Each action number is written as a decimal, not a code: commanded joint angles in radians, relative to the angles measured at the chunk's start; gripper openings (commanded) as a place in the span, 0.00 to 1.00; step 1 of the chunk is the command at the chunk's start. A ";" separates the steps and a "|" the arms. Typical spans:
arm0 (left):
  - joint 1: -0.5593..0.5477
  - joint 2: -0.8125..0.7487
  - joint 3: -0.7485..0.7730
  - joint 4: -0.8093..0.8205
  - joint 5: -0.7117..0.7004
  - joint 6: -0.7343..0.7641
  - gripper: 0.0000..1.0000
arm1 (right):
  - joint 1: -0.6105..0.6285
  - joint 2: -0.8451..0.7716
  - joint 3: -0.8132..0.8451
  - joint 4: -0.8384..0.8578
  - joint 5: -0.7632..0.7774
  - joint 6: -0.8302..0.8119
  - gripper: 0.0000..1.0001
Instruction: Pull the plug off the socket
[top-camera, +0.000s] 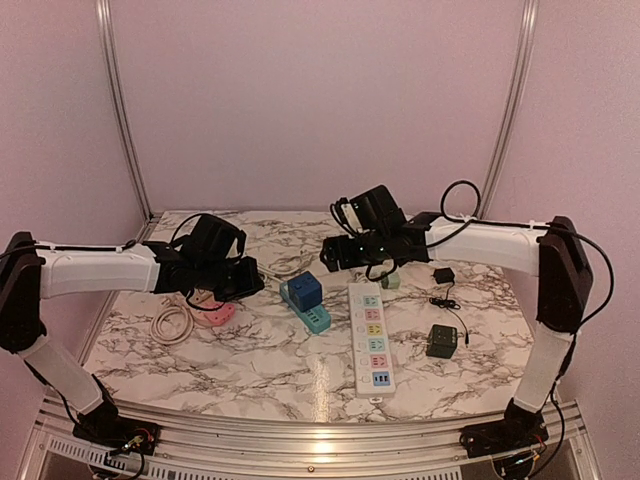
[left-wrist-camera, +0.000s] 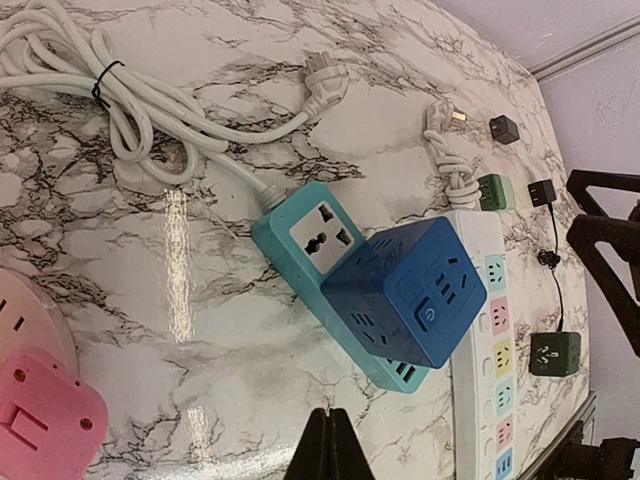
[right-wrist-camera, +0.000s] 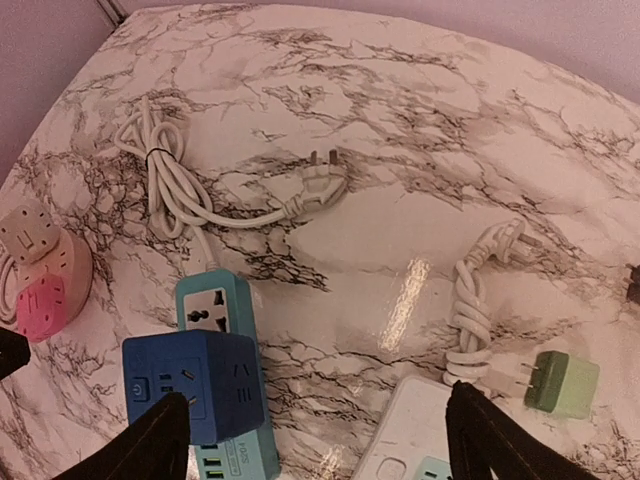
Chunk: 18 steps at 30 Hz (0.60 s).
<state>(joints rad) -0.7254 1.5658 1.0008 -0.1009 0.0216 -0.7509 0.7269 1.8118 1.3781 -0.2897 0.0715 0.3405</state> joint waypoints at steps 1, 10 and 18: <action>0.020 -0.041 -0.035 0.034 -0.006 -0.014 0.00 | 0.086 0.079 0.123 -0.109 0.061 -0.065 0.87; 0.063 -0.038 -0.068 0.082 0.037 -0.029 0.00 | 0.183 0.228 0.290 -0.208 0.120 -0.104 0.87; 0.078 -0.026 -0.062 0.092 0.057 -0.034 0.00 | 0.188 0.298 0.316 -0.227 0.142 -0.115 0.80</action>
<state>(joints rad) -0.6556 1.5482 0.9447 -0.0250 0.0578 -0.7799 0.9150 2.0796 1.6470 -0.4805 0.1799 0.2382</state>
